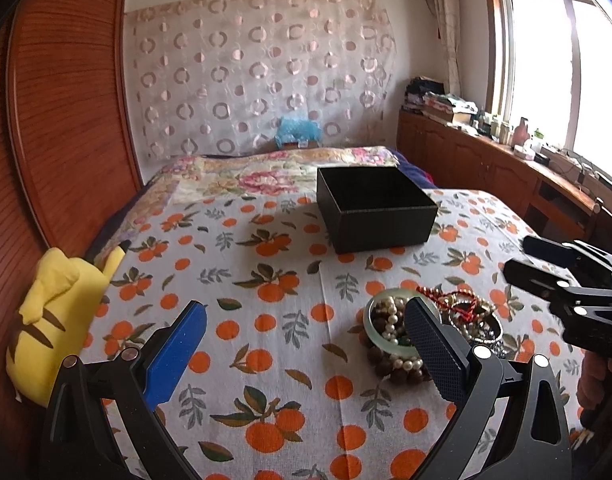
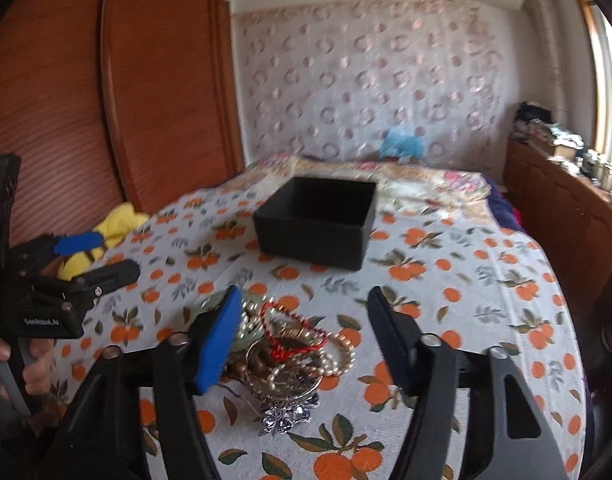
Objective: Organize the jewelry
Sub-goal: 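Grasp the red string bracelet with the right tool while the left tool grasps the jade bangle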
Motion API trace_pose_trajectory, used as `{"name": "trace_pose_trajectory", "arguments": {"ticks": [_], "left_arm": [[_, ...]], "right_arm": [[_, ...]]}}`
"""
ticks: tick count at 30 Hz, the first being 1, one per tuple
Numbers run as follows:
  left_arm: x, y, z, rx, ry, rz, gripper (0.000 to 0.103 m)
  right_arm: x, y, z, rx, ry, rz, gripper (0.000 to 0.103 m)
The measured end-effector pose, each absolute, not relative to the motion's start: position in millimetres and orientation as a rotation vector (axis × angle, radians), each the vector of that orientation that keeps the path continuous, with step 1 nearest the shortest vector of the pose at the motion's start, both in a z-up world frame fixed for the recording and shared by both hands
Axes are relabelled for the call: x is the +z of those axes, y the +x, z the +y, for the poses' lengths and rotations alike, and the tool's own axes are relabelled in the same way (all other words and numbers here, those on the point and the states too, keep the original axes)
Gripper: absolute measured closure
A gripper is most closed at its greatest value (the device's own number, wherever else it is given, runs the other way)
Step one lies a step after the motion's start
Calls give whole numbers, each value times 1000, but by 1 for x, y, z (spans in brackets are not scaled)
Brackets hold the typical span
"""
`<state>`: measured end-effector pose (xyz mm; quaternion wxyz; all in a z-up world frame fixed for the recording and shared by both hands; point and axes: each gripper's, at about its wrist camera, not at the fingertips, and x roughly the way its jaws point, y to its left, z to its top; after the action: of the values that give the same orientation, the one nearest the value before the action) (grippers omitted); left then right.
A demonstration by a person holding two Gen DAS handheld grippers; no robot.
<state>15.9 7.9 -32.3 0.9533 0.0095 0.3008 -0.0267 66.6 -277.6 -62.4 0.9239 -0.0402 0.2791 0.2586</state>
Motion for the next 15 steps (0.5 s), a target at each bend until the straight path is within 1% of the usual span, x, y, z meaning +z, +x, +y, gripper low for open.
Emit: {"name": "trace_pose_trajectory", "arguments": {"ticks": [1, 2, 4, 5, 7, 9, 15], "left_arm": [[-34, 17, 8, -57, 21, 618, 7], [-36, 18, 8, -59, 21, 626, 7], [-39, 21, 8, -68, 22, 640, 7], [-41, 22, 8, -72, 26, 649, 7], [-45, 24, 8, -79, 35, 665, 7], [-48, 26, 8, -82, 40, 678, 7], [-59, 31, 8, -98, 42, 724, 7]], "right_arm": [[-65, 70, -274, 549, -93, 594, 47], [-68, 72, -271, 562, -103, 608, 48], [-74, 76, -263, 591, -128, 635, 56], [-78, 79, -259, 605, -140, 656, 57], [-84, 83, -252, 628, -160, 690, 64], [-90, 85, -245, 649, -183, 712, 66], [-98, 95, -234, 678, -240, 761, 79]]}}
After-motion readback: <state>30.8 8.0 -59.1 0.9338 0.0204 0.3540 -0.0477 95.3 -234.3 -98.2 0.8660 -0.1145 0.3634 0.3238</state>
